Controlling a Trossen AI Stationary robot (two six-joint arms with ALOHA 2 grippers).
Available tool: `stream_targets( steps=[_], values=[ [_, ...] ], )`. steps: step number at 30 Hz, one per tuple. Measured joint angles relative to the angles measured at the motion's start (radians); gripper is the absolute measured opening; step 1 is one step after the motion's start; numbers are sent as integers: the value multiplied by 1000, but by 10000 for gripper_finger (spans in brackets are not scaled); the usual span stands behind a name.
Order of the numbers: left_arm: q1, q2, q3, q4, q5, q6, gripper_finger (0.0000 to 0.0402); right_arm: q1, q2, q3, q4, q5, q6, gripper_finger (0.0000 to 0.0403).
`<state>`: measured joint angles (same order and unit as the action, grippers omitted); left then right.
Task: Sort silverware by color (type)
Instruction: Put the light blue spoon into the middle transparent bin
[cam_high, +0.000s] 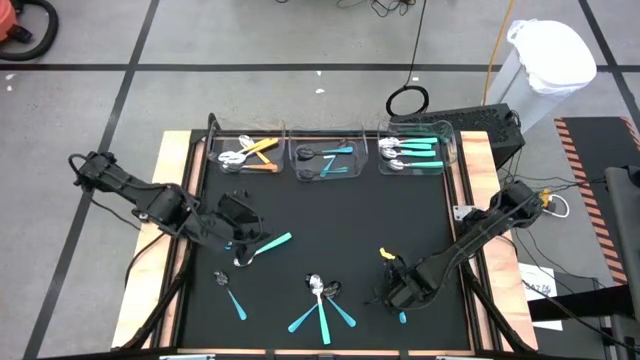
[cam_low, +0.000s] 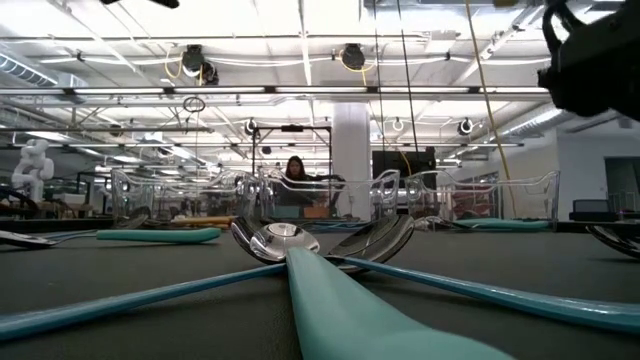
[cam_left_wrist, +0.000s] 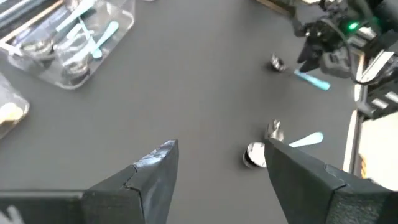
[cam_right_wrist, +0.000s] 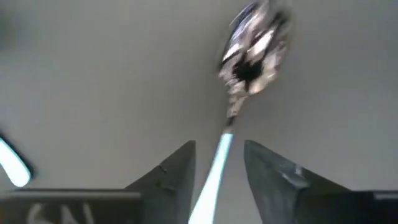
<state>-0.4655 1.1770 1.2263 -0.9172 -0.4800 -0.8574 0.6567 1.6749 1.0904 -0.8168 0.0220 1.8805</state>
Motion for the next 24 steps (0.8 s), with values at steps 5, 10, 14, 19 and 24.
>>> stream_targets(
  steps=[5,10,14,19,24],
  values=[
    [-34,0,-21,2,1,-10,239,-3,76,1,31,-17,-10,88],
    [-51,1,-25,-9,1,-27,239,-15,111,5,32,-50,-27,48],
    [-57,1,-25,-9,3,-31,239,-25,106,4,43,-50,-65,15],
    [-86,1,-25,-9,5,-81,239,-67,72,34,19,-9,-242,10],
    [-98,1,-25,-6,-27,-115,239,-167,46,121,-112,57,-604,5]
  ],
)
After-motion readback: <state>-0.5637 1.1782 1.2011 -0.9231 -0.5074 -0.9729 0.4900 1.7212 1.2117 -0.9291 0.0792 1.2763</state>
